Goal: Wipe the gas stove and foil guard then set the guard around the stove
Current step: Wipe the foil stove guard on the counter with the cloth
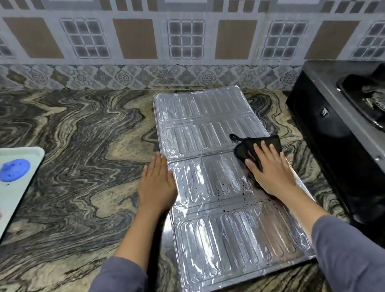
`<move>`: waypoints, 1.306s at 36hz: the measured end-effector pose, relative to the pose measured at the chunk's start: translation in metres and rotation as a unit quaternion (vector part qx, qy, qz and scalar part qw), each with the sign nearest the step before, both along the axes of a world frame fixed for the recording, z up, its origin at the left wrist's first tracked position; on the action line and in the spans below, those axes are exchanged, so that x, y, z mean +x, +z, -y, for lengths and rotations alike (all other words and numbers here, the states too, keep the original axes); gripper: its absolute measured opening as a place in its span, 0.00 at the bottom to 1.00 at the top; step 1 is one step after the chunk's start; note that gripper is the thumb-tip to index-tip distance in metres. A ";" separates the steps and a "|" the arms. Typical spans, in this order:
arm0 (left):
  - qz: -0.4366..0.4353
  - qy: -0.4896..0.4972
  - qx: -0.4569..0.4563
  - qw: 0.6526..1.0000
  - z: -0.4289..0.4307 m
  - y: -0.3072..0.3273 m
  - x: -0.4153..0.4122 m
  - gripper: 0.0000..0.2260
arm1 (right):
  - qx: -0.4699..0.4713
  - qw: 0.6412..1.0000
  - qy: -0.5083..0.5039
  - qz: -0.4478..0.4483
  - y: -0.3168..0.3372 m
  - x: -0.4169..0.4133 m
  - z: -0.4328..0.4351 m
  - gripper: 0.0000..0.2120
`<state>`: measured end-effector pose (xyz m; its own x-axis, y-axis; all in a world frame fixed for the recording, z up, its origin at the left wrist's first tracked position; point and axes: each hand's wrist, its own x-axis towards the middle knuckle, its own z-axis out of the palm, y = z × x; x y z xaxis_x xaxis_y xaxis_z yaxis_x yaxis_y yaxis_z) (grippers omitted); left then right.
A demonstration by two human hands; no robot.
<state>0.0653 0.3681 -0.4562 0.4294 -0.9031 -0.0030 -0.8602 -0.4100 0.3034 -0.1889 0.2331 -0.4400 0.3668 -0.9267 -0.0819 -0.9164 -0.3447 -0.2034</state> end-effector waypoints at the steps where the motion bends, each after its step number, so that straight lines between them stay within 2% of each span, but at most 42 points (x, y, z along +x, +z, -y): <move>1: 0.001 0.000 0.001 1.000 0.000 0.000 0.000 0.24 | -0.005 1.000 -0.009 -0.001 -0.001 0.002 -0.002 0.31; 8: 0.002 0.006 -0.001 1.000 0.002 0.002 -0.002 0.24 | -0.017 0.997 -0.069 -0.008 -0.005 0.027 -0.024 0.32; 18: -0.005 0.003 -0.003 1.000 0.001 0.002 -0.001 0.24 | -0.015 1.000 -0.026 0.003 -0.008 0.080 -0.061 0.31; 22: -0.041 0.009 -0.060 0.997 -0.006 0.007 -0.004 0.24 | -0.012 1.000 -0.026 0.003 -0.007 0.080 -0.061 0.31; 26: -0.003 0.029 -0.101 0.994 -0.016 0.017 -0.013 0.25 | -0.006 1.000 -0.025 0.008 -0.005 0.080 -0.062 0.31; 32: -0.072 0.032 -0.053 0.995 -0.064 0.032 -0.049 0.25 | 0.041 0.999 0.022 -0.013 0.004 0.072 -0.055 0.34; 37: -0.103 0.045 -0.016 0.993 -0.107 0.021 -0.084 0.26 | 0.015 0.998 0.060 -0.022 0.008 0.062 -0.046 0.39; 41: -0.069 0.053 0.019 0.996 -0.119 0.009 -0.093 0.27 | 0.016 0.998 0.066 0.005 0.002 0.058 -0.047 0.39; 47: -0.036 0.059 0.029 0.997 -0.118 0.005 -0.098 0.25 | 0.005 0.998 0.069 -0.005 -0.005 0.063 -0.051 0.38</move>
